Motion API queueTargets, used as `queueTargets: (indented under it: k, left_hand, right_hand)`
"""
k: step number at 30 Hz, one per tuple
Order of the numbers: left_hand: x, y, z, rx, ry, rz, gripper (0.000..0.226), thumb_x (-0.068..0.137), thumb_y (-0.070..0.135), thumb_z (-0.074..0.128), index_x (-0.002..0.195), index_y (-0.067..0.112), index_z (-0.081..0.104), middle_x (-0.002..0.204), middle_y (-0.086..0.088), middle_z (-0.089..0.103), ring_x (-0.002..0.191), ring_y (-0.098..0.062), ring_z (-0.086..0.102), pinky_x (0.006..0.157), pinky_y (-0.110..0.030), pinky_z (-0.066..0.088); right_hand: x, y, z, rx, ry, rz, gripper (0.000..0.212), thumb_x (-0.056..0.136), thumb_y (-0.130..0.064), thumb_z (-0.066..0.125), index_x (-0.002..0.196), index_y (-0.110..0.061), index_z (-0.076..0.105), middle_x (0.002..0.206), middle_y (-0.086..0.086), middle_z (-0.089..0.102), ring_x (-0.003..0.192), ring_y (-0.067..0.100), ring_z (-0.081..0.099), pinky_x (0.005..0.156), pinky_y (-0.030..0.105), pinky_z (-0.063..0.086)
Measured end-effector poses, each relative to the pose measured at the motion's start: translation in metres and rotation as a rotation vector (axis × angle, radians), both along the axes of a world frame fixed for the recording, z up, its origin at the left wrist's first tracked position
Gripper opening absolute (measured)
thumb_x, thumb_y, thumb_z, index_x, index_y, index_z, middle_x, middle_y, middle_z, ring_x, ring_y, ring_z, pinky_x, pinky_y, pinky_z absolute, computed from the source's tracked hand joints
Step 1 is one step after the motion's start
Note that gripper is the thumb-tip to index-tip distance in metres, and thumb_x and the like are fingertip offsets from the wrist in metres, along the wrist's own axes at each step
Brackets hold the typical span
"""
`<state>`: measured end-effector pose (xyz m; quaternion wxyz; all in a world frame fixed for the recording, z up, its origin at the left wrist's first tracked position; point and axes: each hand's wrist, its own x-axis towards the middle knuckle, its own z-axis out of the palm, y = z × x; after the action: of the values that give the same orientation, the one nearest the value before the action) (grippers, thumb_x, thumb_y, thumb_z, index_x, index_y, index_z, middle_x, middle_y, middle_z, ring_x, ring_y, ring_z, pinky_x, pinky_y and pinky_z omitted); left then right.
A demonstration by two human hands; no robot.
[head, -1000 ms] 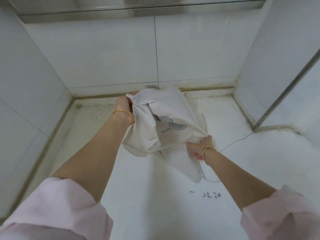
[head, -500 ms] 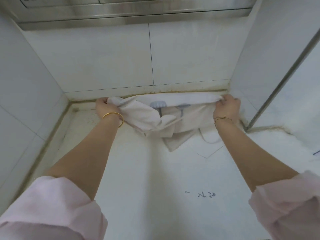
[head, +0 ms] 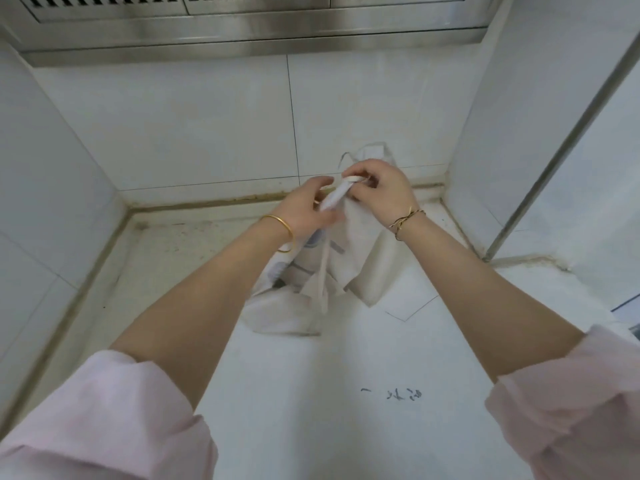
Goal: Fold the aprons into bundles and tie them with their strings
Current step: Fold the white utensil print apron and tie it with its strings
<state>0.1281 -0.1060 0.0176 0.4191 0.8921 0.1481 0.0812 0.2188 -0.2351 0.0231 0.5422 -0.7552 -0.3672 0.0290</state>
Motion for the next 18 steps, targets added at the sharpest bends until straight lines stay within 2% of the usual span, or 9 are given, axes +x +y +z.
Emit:
queueTargets:
  k: [2, 4, 6, 10, 12, 13, 15, 16, 18]
  left_hand:
    - [0.006, 0.004, 0.001, 0.15, -0.083, 0.144, 0.006, 0.09, 0.009, 0.054, 0.086, 0.014, 0.056, 0.075, -0.001, 0.053, 0.077, -0.019, 0.047, 0.053, -0.018, 0.032]
    - [0.007, 0.017, -0.004, 0.075, -0.142, 0.285, 0.026, 0.093, 0.012, 0.05, 0.068, 0.014, 0.044, 0.063, -0.002, 0.04, 0.066, -0.02, 0.038, 0.049, -0.023, 0.027]
    - [0.005, 0.022, -0.005, -0.096, -0.199, 0.384, 0.026, 0.095, 0.017, 0.05, 0.069, 0.012, 0.047, 0.066, -0.004, 0.042, 0.063, -0.02, 0.037, 0.049, -0.021, 0.029]
    - [0.002, 0.025, 0.0, -0.38, -0.25, 0.494, 0.017, 0.098, 0.021, 0.048, 0.09, 0.008, 0.056, 0.075, -0.003, 0.052, 0.06, -0.011, 0.045, 0.045, -0.007, 0.036]
    - [0.001, 0.029, 0.003, -0.485, -0.269, 0.524, 0.018, 0.098, 0.023, 0.047, 0.093, 0.01, 0.057, 0.078, -0.003, 0.057, 0.069, -0.017, 0.054, 0.062, -0.01, 0.046]
    - [0.0, 0.032, 0.005, -0.522, -0.268, 0.522, 0.019, 0.098, 0.025, 0.047, 0.093, 0.011, 0.059, 0.084, -0.006, 0.061, 0.078, -0.022, 0.059, 0.076, -0.02, 0.051]
    - [-0.003, 0.037, 0.007, -0.561, -0.264, 0.503, 0.019, 0.097, 0.028, 0.049, 0.092, 0.013, 0.06, 0.095, -0.01, 0.063, 0.091, -0.027, 0.061, 0.087, -0.039, 0.051]
    - [-0.005, 0.04, 0.008, -0.558, -0.267, 0.502, 0.017, 0.096, 0.028, 0.05, 0.092, 0.014, 0.059, 0.095, -0.01, 0.063, 0.09, -0.027, 0.061, 0.087, -0.041, 0.051]
    - [-0.008, 0.043, 0.01, -0.523, -0.271, 0.496, 0.015, 0.096, 0.026, 0.051, 0.092, 0.013, 0.058, 0.086, -0.005, 0.061, 0.08, -0.023, 0.059, 0.075, -0.034, 0.052]
  right_hand:
    - [0.002, -0.001, -0.006, 0.098, 0.046, -0.083, 0.043, 0.079, 0.004, 0.062, 0.121, -0.005, 0.054, 0.102, -0.009, 0.049, 0.092, 0.008, 0.054, 0.082, 0.021, 0.046]
    - [0.006, -0.01, -0.02, 0.107, 0.098, -0.331, 0.056, 0.079, 0.006, 0.056, 0.132, -0.008, 0.042, 0.125, 0.006, 0.043, 0.107, 0.019, 0.051, 0.087, 0.024, 0.045]
    - [0.006, -0.02, -0.041, 0.017, 0.243, -0.481, 0.062, 0.082, -0.001, 0.057, 0.138, -0.009, 0.033, 0.135, 0.014, 0.038, 0.113, 0.025, 0.049, 0.093, 0.031, 0.044]
    - [-0.008, -0.029, -0.091, -0.359, 0.598, -0.366, 0.093, 0.082, -0.014, 0.068, 0.15, -0.013, 0.004, 0.151, 0.016, 0.021, 0.133, 0.035, 0.034, 0.106, 0.044, 0.035]
    - [-0.018, -0.029, -0.107, -0.38, 0.788, -0.287, 0.106, 0.08, -0.022, 0.073, 0.15, -0.016, -0.005, 0.154, 0.012, 0.018, 0.137, 0.033, 0.03, 0.108, 0.047, 0.034]
    - [-0.021, -0.029, -0.114, -0.382, 0.862, -0.257, 0.108, 0.079, -0.029, 0.074, 0.15, -0.019, -0.006, 0.154, 0.009, 0.02, 0.136, 0.032, 0.032, 0.106, 0.047, 0.036]
    - [-0.027, -0.025, -0.122, -0.401, 0.975, -0.213, 0.106, 0.076, -0.041, 0.074, 0.15, -0.024, -0.001, 0.149, 0.005, 0.032, 0.126, 0.029, 0.043, 0.099, 0.045, 0.043]
    - [-0.027, -0.021, -0.128, -0.389, 1.003, -0.193, 0.098, 0.077, -0.042, 0.072, 0.149, -0.025, 0.008, 0.142, 0.005, 0.044, 0.119, 0.026, 0.048, 0.097, 0.043, 0.045]
    - [-0.025, -0.016, -0.13, -0.314, 1.028, -0.176, 0.056, 0.084, -0.03, 0.066, 0.13, -0.019, 0.037, 0.104, 0.004, 0.065, 0.102, 0.017, 0.059, 0.095, 0.039, 0.044]
